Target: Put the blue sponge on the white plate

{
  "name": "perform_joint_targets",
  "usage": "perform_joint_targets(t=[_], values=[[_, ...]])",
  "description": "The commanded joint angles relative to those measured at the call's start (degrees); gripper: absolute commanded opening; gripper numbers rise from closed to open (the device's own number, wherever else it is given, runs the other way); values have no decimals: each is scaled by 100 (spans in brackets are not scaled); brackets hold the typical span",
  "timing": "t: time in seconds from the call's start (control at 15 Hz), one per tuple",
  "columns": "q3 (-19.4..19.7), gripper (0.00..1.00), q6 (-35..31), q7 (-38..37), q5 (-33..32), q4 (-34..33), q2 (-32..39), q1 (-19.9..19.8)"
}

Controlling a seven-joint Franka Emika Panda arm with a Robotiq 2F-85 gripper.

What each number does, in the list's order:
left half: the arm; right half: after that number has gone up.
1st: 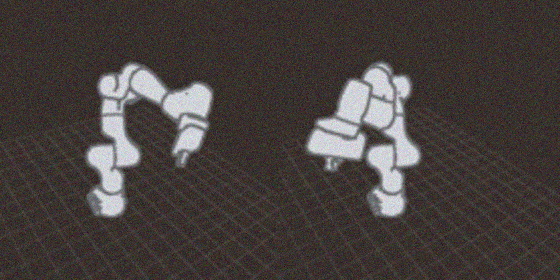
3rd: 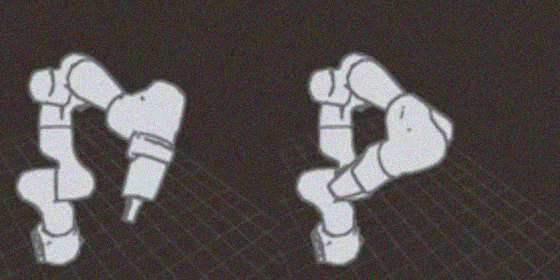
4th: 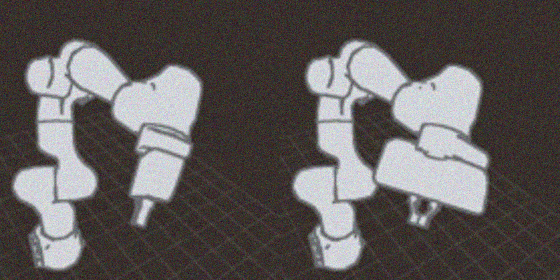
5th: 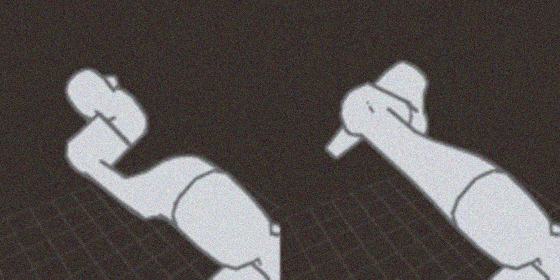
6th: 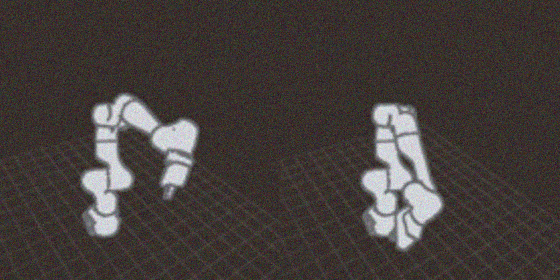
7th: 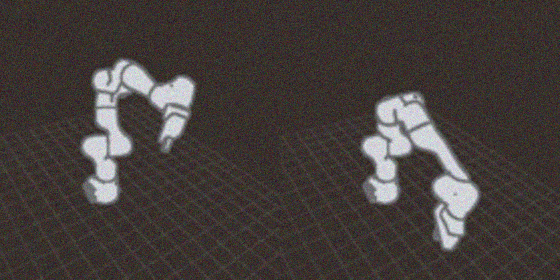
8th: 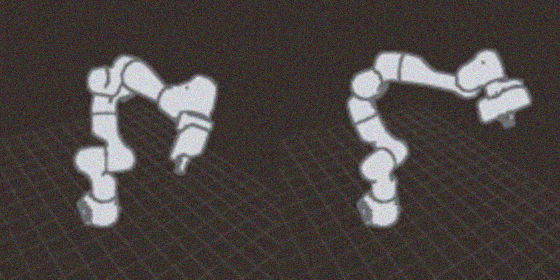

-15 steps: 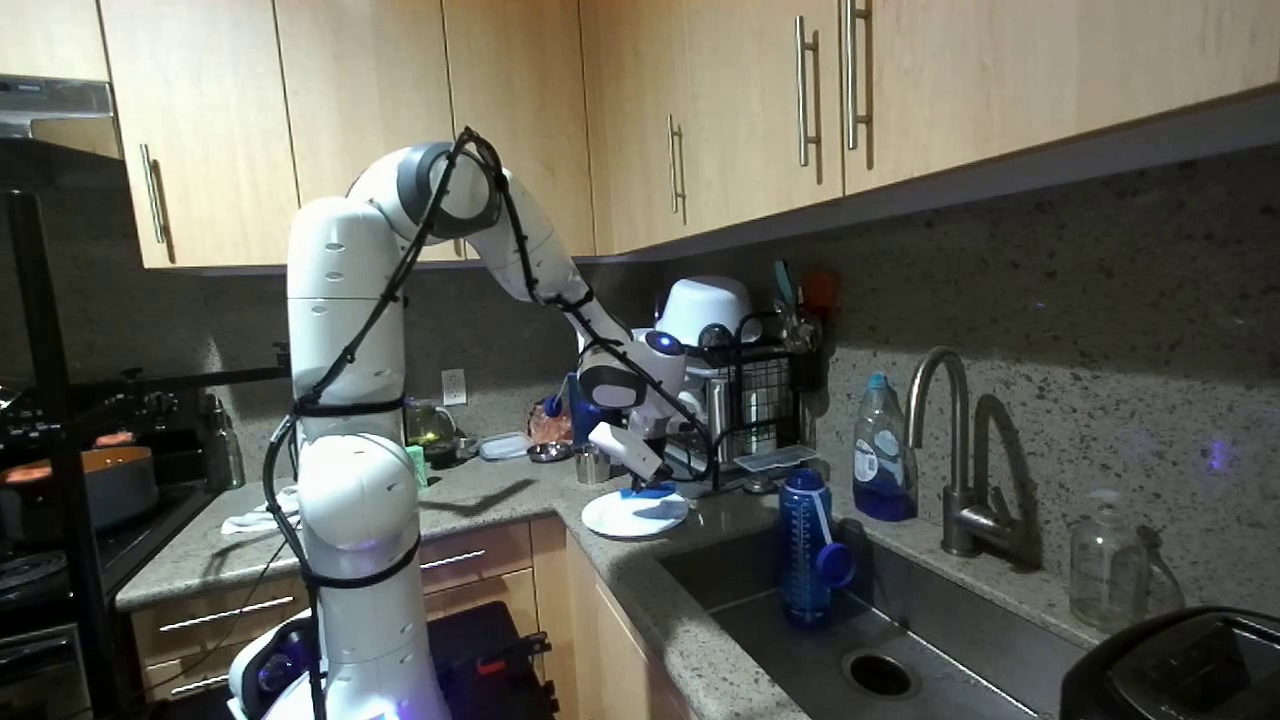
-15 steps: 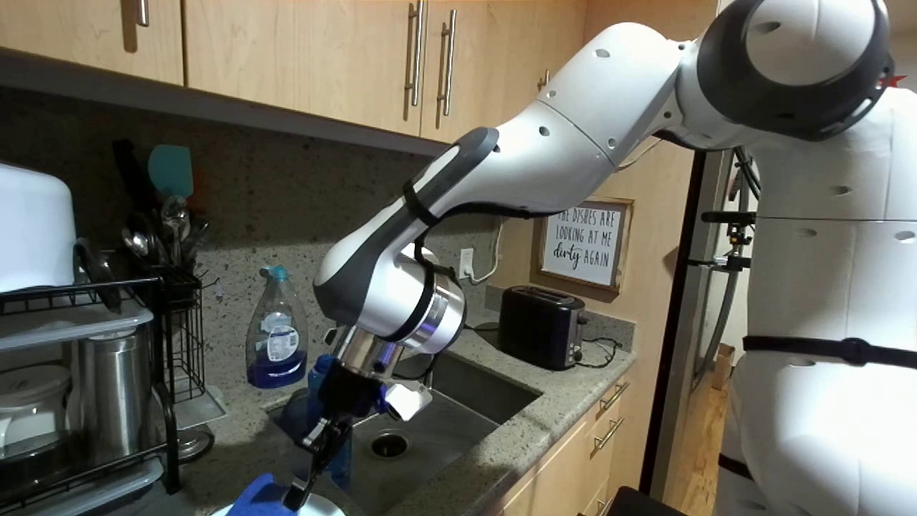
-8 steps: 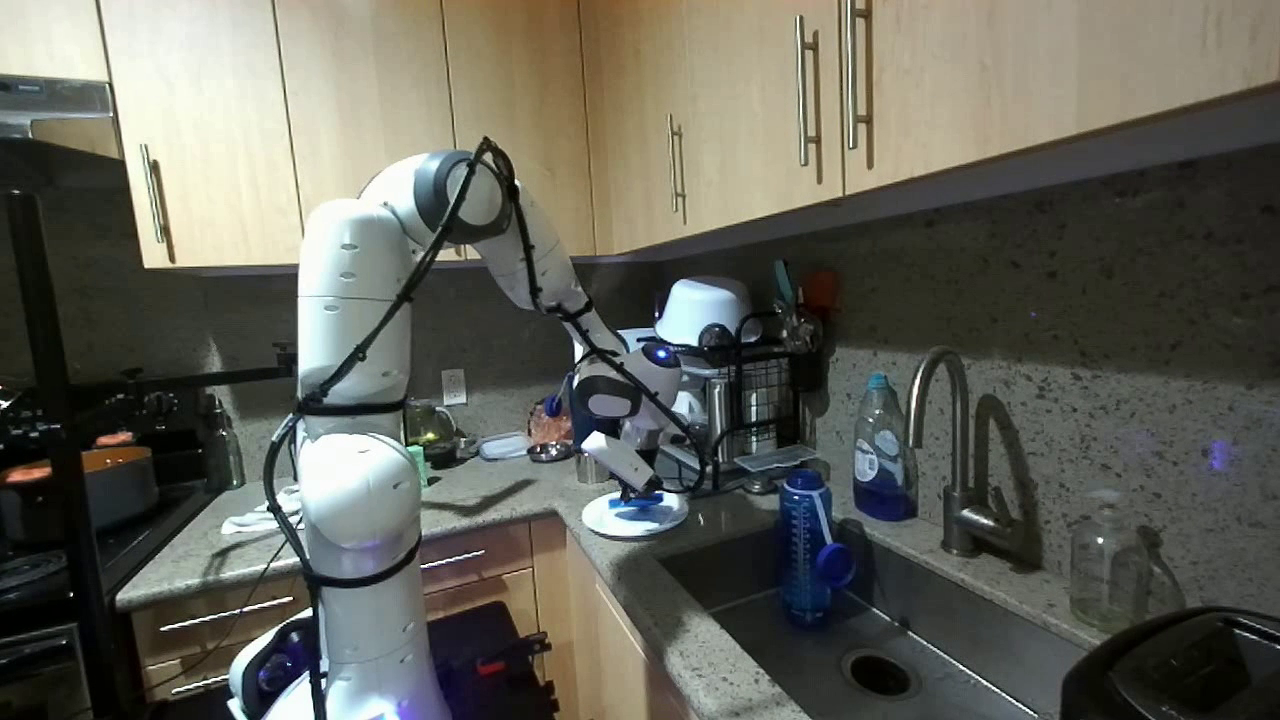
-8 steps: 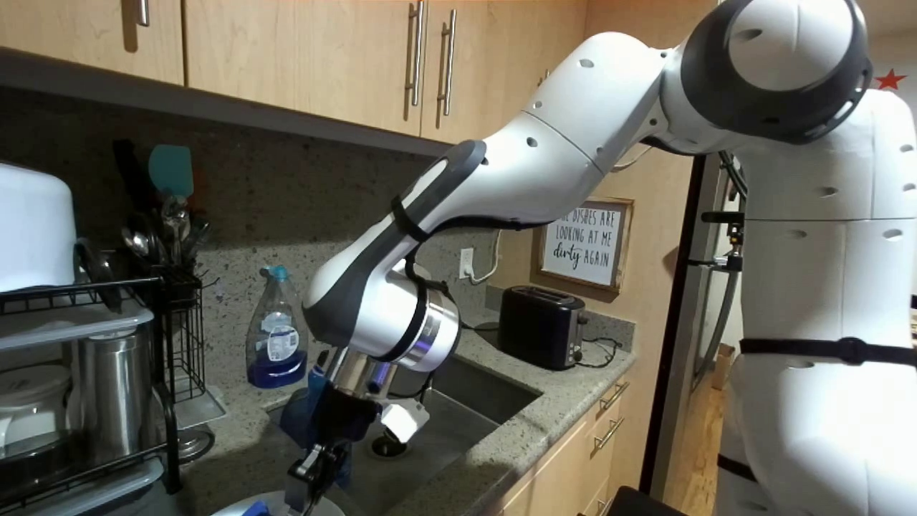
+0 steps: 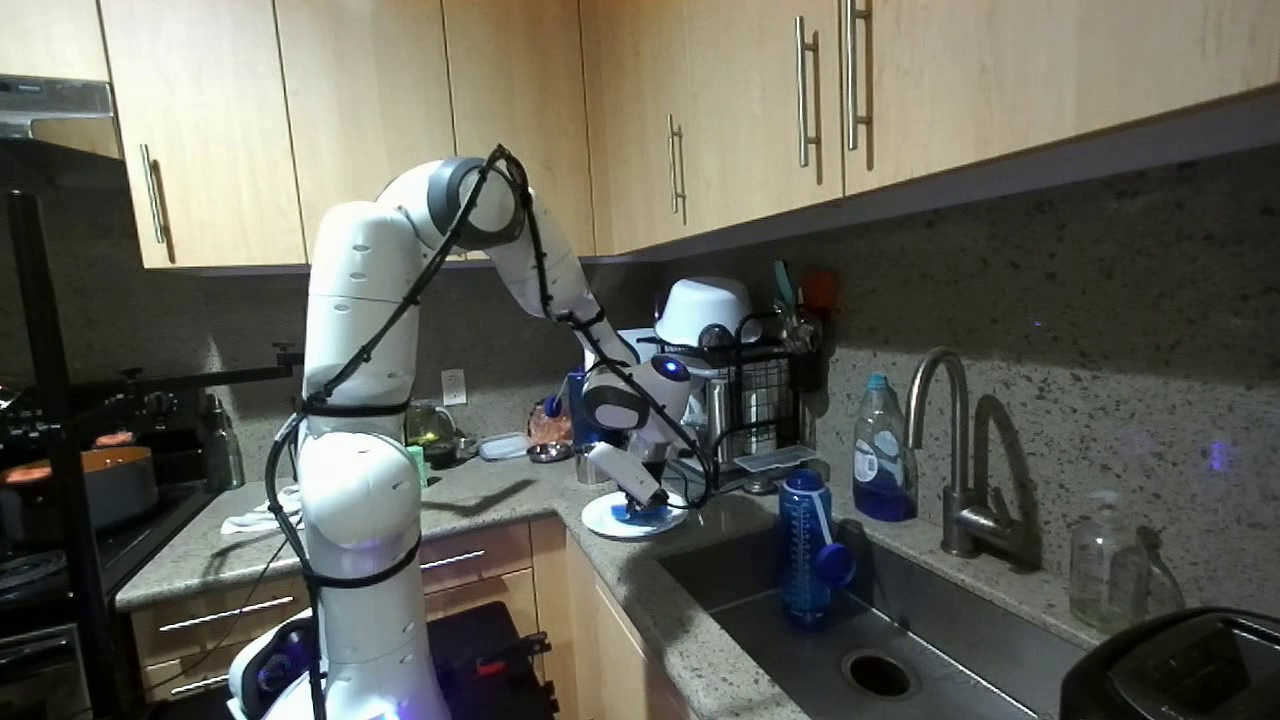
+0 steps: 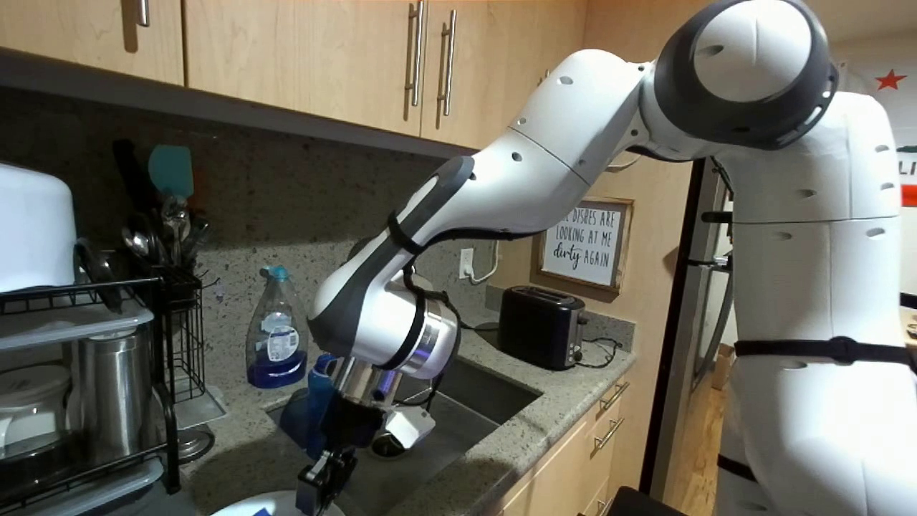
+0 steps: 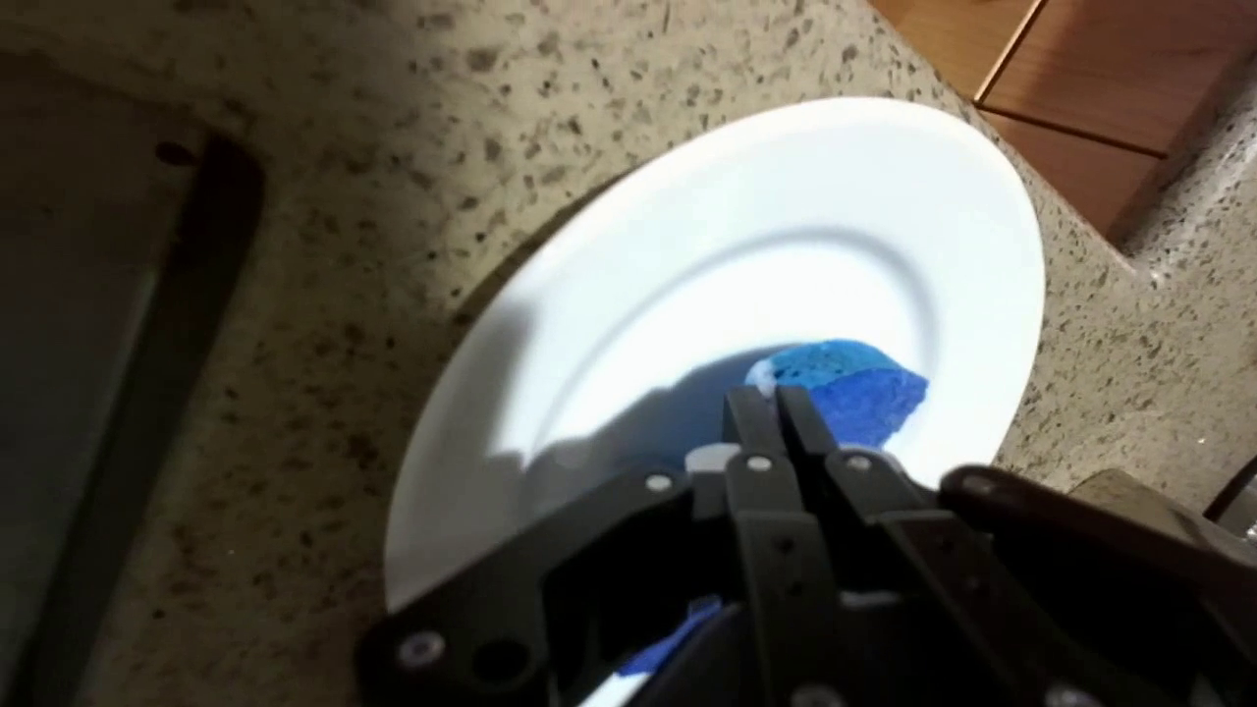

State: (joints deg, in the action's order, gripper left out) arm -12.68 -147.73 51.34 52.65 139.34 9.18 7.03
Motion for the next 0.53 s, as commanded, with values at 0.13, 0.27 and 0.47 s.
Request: perform_joint_targets(t=[0.13,0.27,0.47], values=[[104,46,38,50,-19,-152,113,-74],[119,61,101,-233,-133,-91,-2,-60],[-46,83,34,-354,40,297,-381,80]])
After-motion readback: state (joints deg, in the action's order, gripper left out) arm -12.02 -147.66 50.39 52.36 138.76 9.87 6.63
